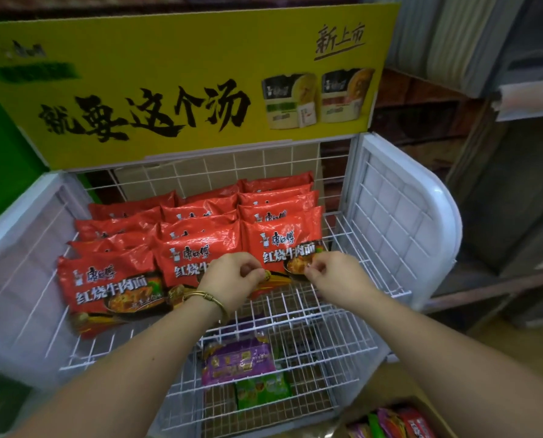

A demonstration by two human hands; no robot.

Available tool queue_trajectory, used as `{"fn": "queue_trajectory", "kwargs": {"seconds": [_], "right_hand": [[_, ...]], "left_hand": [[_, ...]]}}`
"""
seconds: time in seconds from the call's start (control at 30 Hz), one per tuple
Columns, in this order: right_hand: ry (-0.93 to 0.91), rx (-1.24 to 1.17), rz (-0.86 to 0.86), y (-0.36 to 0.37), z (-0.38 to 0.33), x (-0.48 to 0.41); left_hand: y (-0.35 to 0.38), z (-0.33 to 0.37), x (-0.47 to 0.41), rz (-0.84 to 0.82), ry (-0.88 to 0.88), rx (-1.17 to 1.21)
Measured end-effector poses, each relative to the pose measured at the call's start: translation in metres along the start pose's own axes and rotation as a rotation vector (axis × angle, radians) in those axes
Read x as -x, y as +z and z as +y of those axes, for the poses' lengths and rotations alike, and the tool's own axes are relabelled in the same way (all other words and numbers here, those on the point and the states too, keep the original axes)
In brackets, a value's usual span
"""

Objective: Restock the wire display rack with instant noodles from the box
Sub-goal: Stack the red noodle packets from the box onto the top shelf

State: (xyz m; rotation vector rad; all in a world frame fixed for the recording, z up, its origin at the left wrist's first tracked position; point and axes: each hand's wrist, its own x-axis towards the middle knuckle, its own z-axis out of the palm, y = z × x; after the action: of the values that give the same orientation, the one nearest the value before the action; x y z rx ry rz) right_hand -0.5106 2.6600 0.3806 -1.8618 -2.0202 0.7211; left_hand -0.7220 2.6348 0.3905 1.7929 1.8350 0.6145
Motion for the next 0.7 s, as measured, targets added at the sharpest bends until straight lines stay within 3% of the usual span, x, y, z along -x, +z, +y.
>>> {"fn": "queue_trajectory", "kwargs": {"seconds": [0.33,0.7], "right_hand": [[0.079,-0.227,0.199,-0.019,0.018,0.048],[0.289,-0.31,0.273,-0.034,0.072,0.14]], "left_hand": [[0.026,0.029,-0.001,-0.108,0.131,0.056],[0.085,0.082,0.025,-0.317,0.374,0.164]]}}
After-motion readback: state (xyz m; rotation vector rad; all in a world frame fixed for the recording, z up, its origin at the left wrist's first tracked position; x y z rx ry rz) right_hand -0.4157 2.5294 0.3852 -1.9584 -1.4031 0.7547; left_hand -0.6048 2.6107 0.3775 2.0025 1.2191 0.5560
